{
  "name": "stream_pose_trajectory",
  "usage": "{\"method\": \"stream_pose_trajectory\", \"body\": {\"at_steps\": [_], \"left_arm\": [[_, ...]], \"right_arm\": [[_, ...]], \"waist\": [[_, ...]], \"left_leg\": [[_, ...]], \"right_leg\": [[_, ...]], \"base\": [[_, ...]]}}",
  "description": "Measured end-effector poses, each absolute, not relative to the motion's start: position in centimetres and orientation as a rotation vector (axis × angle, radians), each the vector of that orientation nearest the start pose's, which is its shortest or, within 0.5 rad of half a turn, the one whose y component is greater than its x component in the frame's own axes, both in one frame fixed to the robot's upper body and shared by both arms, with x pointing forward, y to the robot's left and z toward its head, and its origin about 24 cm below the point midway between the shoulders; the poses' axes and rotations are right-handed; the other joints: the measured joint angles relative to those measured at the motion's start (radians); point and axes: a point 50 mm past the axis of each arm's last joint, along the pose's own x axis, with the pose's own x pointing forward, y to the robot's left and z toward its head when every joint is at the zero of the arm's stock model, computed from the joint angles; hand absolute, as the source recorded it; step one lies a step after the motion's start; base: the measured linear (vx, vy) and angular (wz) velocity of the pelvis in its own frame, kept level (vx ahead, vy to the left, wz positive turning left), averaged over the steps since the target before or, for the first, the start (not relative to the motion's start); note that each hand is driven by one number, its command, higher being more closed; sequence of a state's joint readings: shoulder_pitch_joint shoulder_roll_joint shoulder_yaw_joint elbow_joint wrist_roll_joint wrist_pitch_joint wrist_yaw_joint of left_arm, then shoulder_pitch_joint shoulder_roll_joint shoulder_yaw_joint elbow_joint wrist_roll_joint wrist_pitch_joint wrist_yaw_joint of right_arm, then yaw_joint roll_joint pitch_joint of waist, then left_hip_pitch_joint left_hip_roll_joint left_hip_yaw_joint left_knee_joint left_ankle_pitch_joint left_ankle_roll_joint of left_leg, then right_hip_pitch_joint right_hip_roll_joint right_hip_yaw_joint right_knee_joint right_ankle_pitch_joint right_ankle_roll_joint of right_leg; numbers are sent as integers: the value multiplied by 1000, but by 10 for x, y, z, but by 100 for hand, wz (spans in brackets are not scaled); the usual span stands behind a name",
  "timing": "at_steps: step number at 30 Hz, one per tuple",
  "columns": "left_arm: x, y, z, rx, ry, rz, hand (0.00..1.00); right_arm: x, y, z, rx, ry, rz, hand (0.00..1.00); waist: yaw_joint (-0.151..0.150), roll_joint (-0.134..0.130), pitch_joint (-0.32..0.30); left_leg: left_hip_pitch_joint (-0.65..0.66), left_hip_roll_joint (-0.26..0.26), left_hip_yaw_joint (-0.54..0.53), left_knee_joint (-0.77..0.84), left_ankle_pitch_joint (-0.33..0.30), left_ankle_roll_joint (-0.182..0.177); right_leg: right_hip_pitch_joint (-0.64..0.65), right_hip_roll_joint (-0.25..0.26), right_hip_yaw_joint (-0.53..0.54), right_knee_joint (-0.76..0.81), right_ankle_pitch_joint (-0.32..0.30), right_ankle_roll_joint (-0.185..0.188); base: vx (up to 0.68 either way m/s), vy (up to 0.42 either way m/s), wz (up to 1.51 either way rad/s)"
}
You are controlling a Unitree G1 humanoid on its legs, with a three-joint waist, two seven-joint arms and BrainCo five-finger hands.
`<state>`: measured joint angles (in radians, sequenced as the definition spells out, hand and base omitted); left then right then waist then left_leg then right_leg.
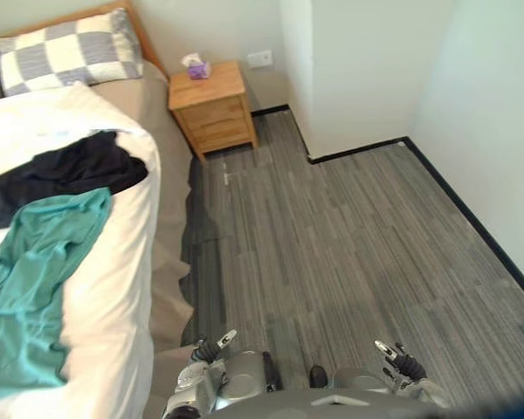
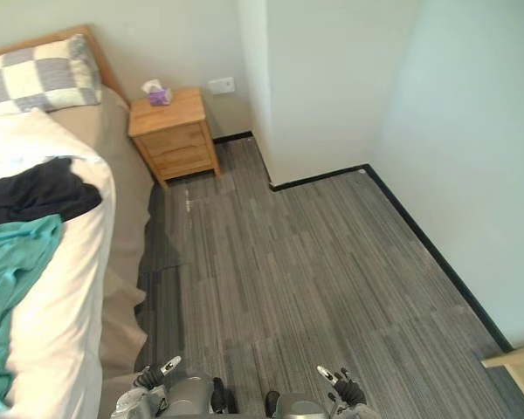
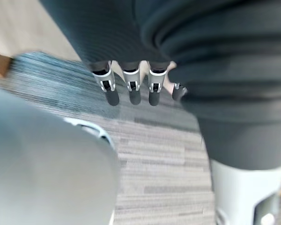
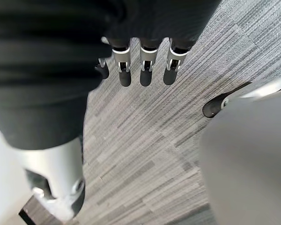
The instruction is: Tidy the bed and pick cloth on bed and put in laundry
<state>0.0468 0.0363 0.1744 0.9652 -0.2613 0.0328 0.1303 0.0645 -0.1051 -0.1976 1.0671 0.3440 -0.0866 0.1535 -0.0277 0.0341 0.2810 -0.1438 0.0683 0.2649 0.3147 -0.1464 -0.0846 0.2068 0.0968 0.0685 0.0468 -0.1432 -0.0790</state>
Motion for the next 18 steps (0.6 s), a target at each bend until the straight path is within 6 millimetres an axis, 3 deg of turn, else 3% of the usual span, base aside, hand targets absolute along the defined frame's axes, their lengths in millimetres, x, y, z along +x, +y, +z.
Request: {"method": "stream_pose_trajectory", "body": {"at_steps": [2,4,6,8,10,11,12,13,14,16,18], "left_arm": [[122,191,-153,-237,1021,431,0],[123,191,-152,-239,1016,430,0],[124,192,-152,-239,1014,432,0],[126,189,-152,-248,1010,426,0],[127,189,-152,-245,1020,424,0],[124,191,-153,-232,1043,420,0],[124,191,-154,-227,1051,417,0],[121,194,-155,-215,1066,416,0],[119,196,-155,-204,1083,415,0],[115,195,-158,-173,1115,396,0],[115,192,-158,-149,1127,370,0]], "right_arm": [[101,-214,-155,354,952,-310,0],[100,-215,-155,352,954,-311,0],[103,-211,-155,330,957,-283,0],[109,-210,-153,315,941,-263,0],[114,-205,-152,321,943,-245,0],[115,-201,-153,335,955,-231,0],[115,-200,-153,338,956,-229,0],[116,-200,-153,341,955,-228,0],[117,-201,-153,347,948,-237,0],[119,-205,-151,341,939,-250,0],[119,-208,-151,351,932,-275,0]], "waist": [[14,7,8],[19,12,8],[26,2,-1],[32,3,-7],[39,-1,-10],[39,-18,-19],[39,-25,-24],[34,-34,-30],[18,-41,-35],[2,-39,-35],[-6,-26,-28]], "left_leg": [[-9,-15,40,-137,97,4],[-21,-4,121,-165,136,31],[-13,-13,212,-144,175,149],[-34,-27,224,-94,113,217],[-25,-48,226,-62,42,220],[14,-85,216,-80,7,217],[29,-99,208,-90,-2,212],[65,-126,177,-108,-17,220],[101,-145,144,-114,-34,221],[182,-158,75,-139,-46,215],[265,-140,-15,-177,-51,204]], "right_leg": [[50,0,13,-31,-22,17],[77,0,15,-35,-54,23],[90,-37,20,0,-120,49],[55,-65,0,58,-140,82],[8,-92,-37,196,-166,124],[-75,-128,-92,430,-178,165],[-110,-140,-110,518,-167,189],[-192,-172,-133,707,-118,264],[-247,-203,-153,855,-98,285],[-314,-260,-227,964,-120,252],[-363,-275,-272,910,-153,214]], "base": [[285,101,-17],[317,137,-2],[463,185,-8],[477,182,-17],[486,229,3],[429,224,12],[432,219,29],[468,172,55],[564,149,98],[479,73,105],[438,-62,132]]}}
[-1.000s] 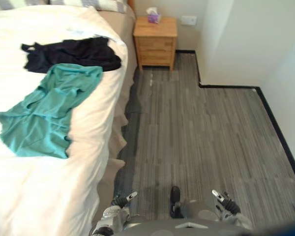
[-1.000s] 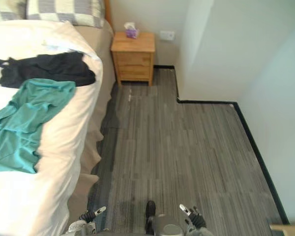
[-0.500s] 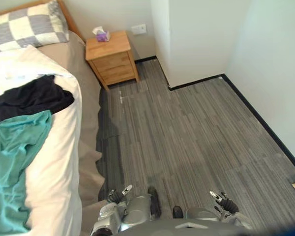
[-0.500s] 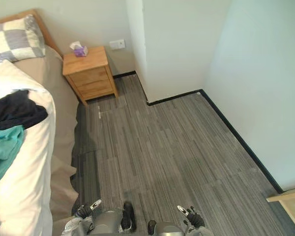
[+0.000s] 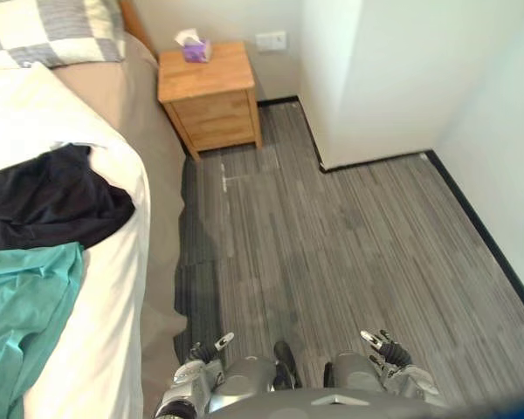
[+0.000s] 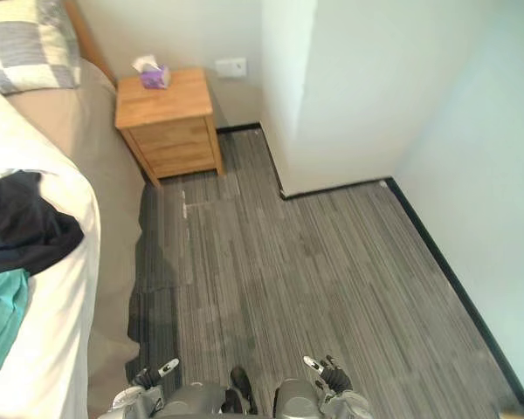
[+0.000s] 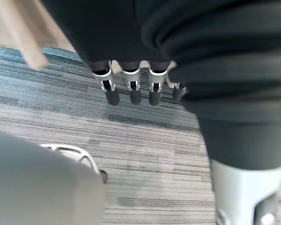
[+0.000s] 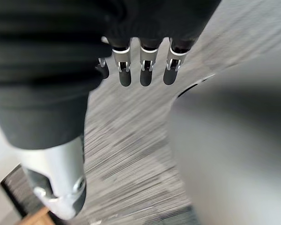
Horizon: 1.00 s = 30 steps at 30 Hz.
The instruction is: Tidy the bed and pick cloth on bed and put in laundry
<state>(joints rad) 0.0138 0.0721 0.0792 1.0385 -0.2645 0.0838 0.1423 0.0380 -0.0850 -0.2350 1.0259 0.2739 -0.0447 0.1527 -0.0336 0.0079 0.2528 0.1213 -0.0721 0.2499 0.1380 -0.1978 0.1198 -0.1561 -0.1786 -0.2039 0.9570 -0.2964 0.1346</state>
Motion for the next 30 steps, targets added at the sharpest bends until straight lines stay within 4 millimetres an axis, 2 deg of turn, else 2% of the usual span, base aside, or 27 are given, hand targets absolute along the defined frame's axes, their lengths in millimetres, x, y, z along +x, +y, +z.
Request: {"method": "stream_pose_trajectory", "body": {"at_steps": [1,3,4,5,6,7,8,9,10,11,12,14,16,17,18,19,20,21,23,24,25,26,27,28,29,30], "left_arm": [[114,190,-159,-143,1134,369,0],[114,189,-159,-144,1137,371,0],[113,189,-159,-141,1144,373,0],[113,190,-159,-139,1146,374,0],[112,192,-159,-138,1146,380,0],[111,195,-159,-143,1146,399,0],[110,197,-159,-149,1144,411,0],[110,198,-159,-169,1144,432,0],[108,189,-161,-200,1153,434,0],[108,186,-161,-208,1152,432,0],[109,185,-161,-211,1152,428,0],[108,183,-161,-228,1149,444,0],[109,185,-161,-239,1143,459,0],[110,186,-160,-251,1134,473,0],[110,189,-160,-250,1125,476,0],[110,192,-159,-238,1122,472,0],[114,191,-158,-239,1111,460,0],[117,190,-157,-241,1096,440,0],[120,189,-156,-240,1084,424,0],[122,188,-154,-243,1071,414,0],[123,186,-154,-245,1069,408,0],[123,185,-154,-248,1070,405,0],[123,183,-154,-266,1072,410,0],[122,184,-154,-260,1075,413,0],[124,186,-154,-249,1074,413,0],[128,189,-152,-232,1068,409,0]], "right_arm": [[121,-209,-150,378,919,-295,0],[120,-208,-150,397,922,-302,0],[120,-206,-150,426,919,-313,0],[120,-206,-151,436,917,-316,0],[120,-205,-151,444,914,-317,0],[120,-203,-151,462,912,-321,0],[120,-200,-151,477,909,-326,0],[123,-202,-150,487,891,-335,0],[125,-207,-148,475,871,-349,0],[126,-207,-147,474,864,-352,0],[127,-206,-147,478,860,-353,0],[126,-204,-148,487,866,-358,0],[124,-205,-149,488,880,-362,0],[122,-206,-149,485,888,-363,0],[119,-207,-150,467,900,-357,0],[116,-208,-151,455,911,-353,0],[114,-209,-151,451,921,-355,0],[113,-208,-152,449,930,-358,0],[114,-208,-152,430,931,-345,0],[116,-207,-151,421,924,-333,0],[115,-208,-151,418,921,-333,0],[116,-209,-151,412,916,-332,0],[115,-211,-150,390,915,-326,0],[113,-207,-151,385,921,-312,0],[112,-204,-151,382,922,-300,0],[112,-202,-152,379,929,-288,0]], "waist": [[-9,15,8],[-9,17,7],[-5,16,7],[-4,13,7],[-4,3,8],[-1,-14,8],[-1,-26,14],[-2,-9,26],[-1,18,26],[-1,28,24],[-2,32,21],[4,30,19],[7,37,15],[4,45,17],[10,55,22],[20,53,25],[20,56,23],[22,53,25],[28,57,26],[34,58,27],[37,61,27],[41,67,27],[56,79,25],[67,67,15],[62,44,6],[53,25,12]], "left_leg": [[42,37,-71,-1,-13,-24],[62,66,-110,-2,-27,-48],[76,94,-157,-6,-44,-77],[81,101,-175,-11,-52,-88],[91,107,-197,-15,-64,-102],[112,109,-217,-10,-96,-125],[130,114,-225,-5,-118,-137],[162,143,-236,11,-152,-166],[171,184,-224,38,-147,-182],[174,196,-215,47,-136,-190],[180,210,-207,71,-99,-194],[163,226,-211,154,-40,-191],[63,255,-241,379,17,-201],[-16,282,-263,545,110,-222],[-68,327,-249,680,266,-235],[-100,344,-240,764,233,-236],[-150,352,-216,847,128,-221],[-196,332,-173,857,40,-205],[-250,282,-116,749,-25,-203],[-274,238,-81,573,-30,-203],[-278,215,-62,435,-19,-209],[-277,202,-54,301,7,-218],[-267,198,-44,173,125,-173],[-230,167,-11,103,136,-143],[-228,151,-4,95,145,-145],[-261,147,13,158,132,-156]], "right_leg": [[-23,13,-8,-152,-8,-18],[-43,32,0,-316,10,-18],[-70,41,32,-534,88,-17],[-85,42,54,-634,141,-12],[-100,36,93,-787,229,12],[-115,15,132,-878,261,20],[-114,6,144,-883,276,21],[-104,28,142,-822,365,23],[-107,63,139,-751,357,3],[-107,71,139,-722,343,-19],[-108,77,131,-665,310,-57],[-97,85,106,-603,241,-85],[-58,104,86,-609,215,-100],[-14,121,76,-632,201,-114],[61,156,72,-682,190,-132],[102,169,69,-713,185,-144],[151,176,69,-739,176,-155],[200,176,84,-768,166,-164],[242,170,104,-805,156,-164],[258,159,114,-813,143,-155],[265,158,127,-815,133,-150],[270,162,136,-815,121,-144],[278,173,157,-814,108,-137],[298,157,180,-837,110,-130],[308,145,187,-867,121,-118],[337,135,185,-921,146,-115]], "base": [[494,-143,141],[396,-196,110],[384,-257,98],[468,-363,102],[414,-393,78],[417,-436,72],[435,-477,62],[430,-464,49],[434,-436,42],[409,-396,36],[399,-381,27],[374,-374,20],[284,-316,18],[273,-224,7],[303,-178,1],[382,-197,-3],[386,-188,-4],[320,-149,-14],[277,-60,-38],[321,36,-52],[278,77,-51],[332,129,-53],[409,130,-56],[431,117,-36],[379,61,7],[430,162,72]]}}
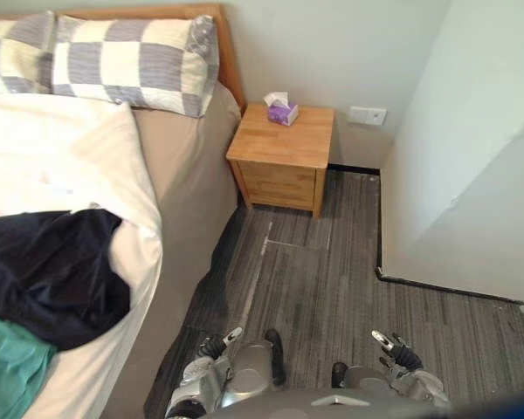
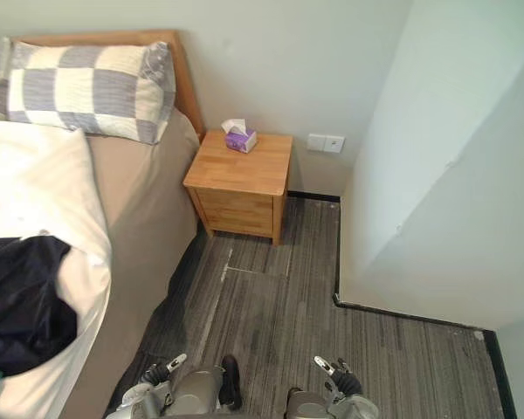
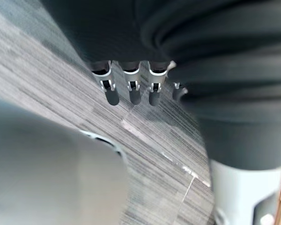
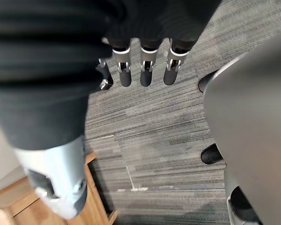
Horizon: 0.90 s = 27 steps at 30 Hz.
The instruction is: Tidy the bed and pick cloth on bed and put in laundry
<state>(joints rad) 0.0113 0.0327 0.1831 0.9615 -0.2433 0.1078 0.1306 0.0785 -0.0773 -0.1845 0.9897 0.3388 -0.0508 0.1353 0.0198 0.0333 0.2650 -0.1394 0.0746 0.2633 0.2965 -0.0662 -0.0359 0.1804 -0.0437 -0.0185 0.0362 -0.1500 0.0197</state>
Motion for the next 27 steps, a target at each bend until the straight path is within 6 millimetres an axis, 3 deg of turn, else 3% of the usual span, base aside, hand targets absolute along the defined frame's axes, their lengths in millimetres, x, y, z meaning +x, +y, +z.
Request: {"method": "stream_pose_trajectory", "body": {"at_steps": [1,2,3,4,6,7,8,9,10,11,13,15,16,18,20,21,24,27], "left_arm": [[134,197,-149,-226,1044,421,0],[134,196,-149,-227,1046,419,0],[131,190,-151,-237,1065,413,0],[131,188,-152,-246,1068,413,0],[131,189,-152,-243,1071,414,0],[129,188,-152,-245,1080,411,0],[128,191,-153,-233,1087,408,0],[127,193,-153,-222,1094,405,0],[127,195,-153,-206,1098,399,0],[125,197,-153,-181,1111,389,0],[121,198,-155,-174,1117,384,0],[118,195,-156,-175,1117,369,0],[118,194,-156,-177,1116,366,0],[120,193,-155,-178,1100,364,0],[117,198,-155,-178,1095,368,0],[115,200,-156,-175,1090,379,0],[119,187,-153,-211,1044,369,0],[121,186,-152,-235,1031,396,0]], "right_arm": [[118,-197,-151,383,925,-274,0],[118,-199,-151,380,926,-276,0],[119,-205,-150,364,926,-282,0],[125,-205,-149,349,919,-267,0],[143,-199,-143,332,880,-211,0],[147,-196,-142,327,873,-191,0],[153,-191,-141,323,863,-162,0],[155,-187,-140,327,862,-150,0],[153,-185,-141,329,868,-148,0],[151,-187,-142,322,872,-153,0],[151,-189,-142,310,870,-154,0],[152,-190,-141,300,860,-149,0],[153,-191,-140,292,855,-143,0],[154,-189,-139,293,852,-129,0],[147,-185,-142,301,870,-126,0],[143,-185,-144,320,869,-146,0],[152,-188,-139,309,824,-142,0],[164,-176,-134,345,783,-101,0]], "waist": [[-2,3,17],[-2,6,18],[-4,35,13],[2,28,15],[0,31,11],[-1,24,10],[0,1,12],[-5,-20,15],[-12,-36,15],[-24,-48,14],[-29,-45,15],[-47,-26,16],[-55,-17,15],[-58,-18,11],[-57,-47,7],[-59,-47,14],[-29,0,3],[-24,-1,-6]], "left_leg": [[-100,32,99,158,-52,-18],[-98,32,113,131,-52,-15],[-77,48,176,19,-17,16],[-43,18,205,17,-51,95],[-30,-4,198,12,-83,107],[-10,-22,200,-10,-87,115],[25,-62,197,-35,-99,133],[58,-95,175,-40,-115,148],[85,-118,150,-46,-125,152],[127,-136,104,-51,-135,160],[204,-141,28,-81,-139,162],[279,-118,-80,-127,-141,156],[290,-104,-122,-133,-145,147],[308,-78,-244,-138,-162,111],[313,-83,-336,-120,-192,76],[319,-80,-415,-78,-234,40],[351,-21,-435,-95,-215,3],[373,18,-372,-136,-140,-31]], "right_leg": [[42,-26,-28,-40,22,-3],[48,-28,-35,-41,17,-2],[73,-16,-52,-40,-1,2],[100,-36,-54,-22,-39,11],[66,-57,-68,70,-58,23],[31,-77,-76,166,-89,65],[-62,-126,-83,411,-139,142],[-146,-169,-77,644,-120,191],[-194,-193,-72,777,-81,212],[-233,-207,-73,897,-85,208],[-274,-200,-103,935,-118,170],[-313,-159,-132,777,-149,111],[-326,-134,-129,681,-146,107],[-375,-70,-26,400,-74,100],[-372,-48,98,208,26,108],[-340,-33,111,220,113,63],[-335,-14,28,338,23,5],[-288,-18,-45,340,-16,-18]], "base": [[343,151,72],[353,163,70],[289,99,33],[289,99,28],[238,88,9],[355,129,7],[303,102,25],[396,104,49],[298,36,87],[408,4,107],[458,-70,118],[377,-139,146],[356,-233,162],[388,-333,157],[337,-395,158],[428,-549,146],[326,-408,81],[227,-255,78]]}}
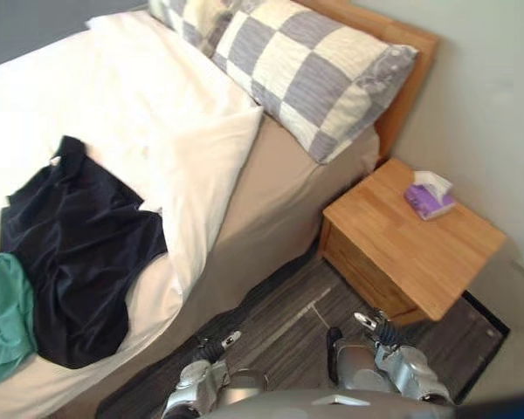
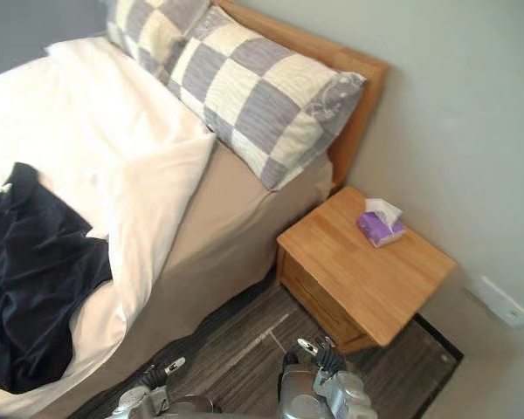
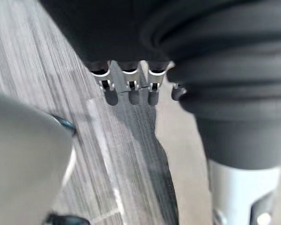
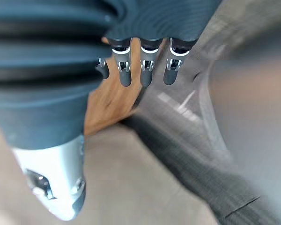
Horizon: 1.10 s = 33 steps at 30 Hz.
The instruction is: Tidy the bed and pick cloth on bed and put in laundry
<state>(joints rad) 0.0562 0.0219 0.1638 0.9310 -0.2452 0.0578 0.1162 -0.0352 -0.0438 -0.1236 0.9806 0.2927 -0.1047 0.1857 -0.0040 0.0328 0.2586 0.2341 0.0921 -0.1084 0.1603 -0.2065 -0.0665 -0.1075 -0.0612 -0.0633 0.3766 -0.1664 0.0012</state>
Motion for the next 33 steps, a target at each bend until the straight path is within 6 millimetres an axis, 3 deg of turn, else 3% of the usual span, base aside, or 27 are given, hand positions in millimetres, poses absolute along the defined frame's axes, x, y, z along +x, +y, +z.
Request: {"method": "stream_pose_trajectory", "body": {"at_steps": [2,5,6,8,10,12,15,21,23,24,26,27,28,29,31,32,33], "left_arm": [[121,188,-152,-240,1026,407,0],[119,189,-153,-247,1030,414,0],[115,187,-154,-248,1043,412,0],[108,186,-156,-247,1045,420,0],[105,187,-157,-245,1044,439,0],[106,194,-156,-228,1027,450,0],[102,196,-156,-213,1036,448,0],[102,189,-159,-144,1075,362,0],[107,187,-158,-115,1081,331,0],[109,188,-158,-77,1086,302,0],[111,188,-158,-29,1099,265,0],[111,190,-158,2,1110,245,0],[113,189,-158,19,1118,218,0],[114,192,-158,43,1128,206,0],[118,195,-157,76,1144,179,0],[119,196,-157,83,1142,169,0],[122,199,-156,105,1136,153,0]], "right_arm": [[165,-171,-134,354,782,-83,0],[153,-178,-140,340,837,-106,0],[149,-182,-143,327,862,-116,0],[152,-188,-142,282,868,-111,0],[153,-183,-143,273,879,-90,0],[147,-176,-147,293,923,-84,0],[144,-176,-149,293,934,-92,0],[142,-177,-150,280,953,-126,0],[140,-178,-151,273,957,-149,0],[140,-180,-151,271,953,-168,0],[141,-183,-150,268,936,-200,0],[144,-183,-148,268,915,-204,0],[147,-183,-146,272,893,-206,0],[148,-182,-146,284,885,-207,0],[148,-179,-146,328,869,-238,0],[148,-178,-146,346,868,-254,0],[148,-180,-145,375,856,-291,0]], "waist": [[-3,-2,-1],[-3,-3,-2],[1,5,-7],[5,28,-25],[13,35,-34],[22,9,-37],[20,-9,-52],[-6,1,-75],[-4,-12,-68],[-6,-23,-61],[-8,-36,-50],[-14,-37,-50],[-31,-36,-41],[-39,-37,-40],[-55,-51,-38],[-62,-66,-42],[-76,-87,-37]], "left_leg": [[-39,16,77,47,38,-26],[-135,92,359,225,22,-35],[-140,104,438,200,28,-28],[-129,85,485,84,55,-16],[-107,61,473,-26,64,-3],[-110,39,450,-49,92,6],[-82,15,436,-92,127,5],[-41,4,394,-256,210,-1],[-41,-14,385,-257,211,1],[-38,-33,371,-260,202,6],[-25,-54,353,-262,184,27],[-17,-64,328,-261,178,39],[-11,-58,303,-261,177,49],[-13,-43,284,-258,176,50],[-35,-14,230,-256,176,50],[-46,-22,224,-257,177,49],[-52,-44,217,-260,188,39]], "right_leg": [[63,-25,-70,-74,1,-10],[196,-53,-228,-180,9,-22],[223,-61,-264,-191,8,-21],[223,-66,-280,-196,9,5],[223,-62,-291,-235,26,23],[243,-74,-327,-269,42,32],[279,-86,-344,-290,45,37],[277,-82,-416,-281,38,42],[249,-117,-420,-198,0,61],[225,-158,-420,-110,-36,79],[165,-211,-385,56,-46,84],[119,-235,-319,175,-36,84],[70,-219,-248,249,-46,95],[62,-176,-191,215,-67,95],[53,-48,-64,44,-69,84],[58,-27,-19,-36,-59,84],[71,-19,39,-97,5,11]], "base": [[151,-197,110],[93,-112,143],[36,-2,97],[64,76,79],[67,109,55],[43,76,45],[-13,6,22],[-50,-33,29],[-46,38,23],[-49,68,28],[-37,68,23],[-17,66,36],[5,26,53],[34,-43,70],[46,-76,82],[60,-90,80],[102,-108,57]]}}
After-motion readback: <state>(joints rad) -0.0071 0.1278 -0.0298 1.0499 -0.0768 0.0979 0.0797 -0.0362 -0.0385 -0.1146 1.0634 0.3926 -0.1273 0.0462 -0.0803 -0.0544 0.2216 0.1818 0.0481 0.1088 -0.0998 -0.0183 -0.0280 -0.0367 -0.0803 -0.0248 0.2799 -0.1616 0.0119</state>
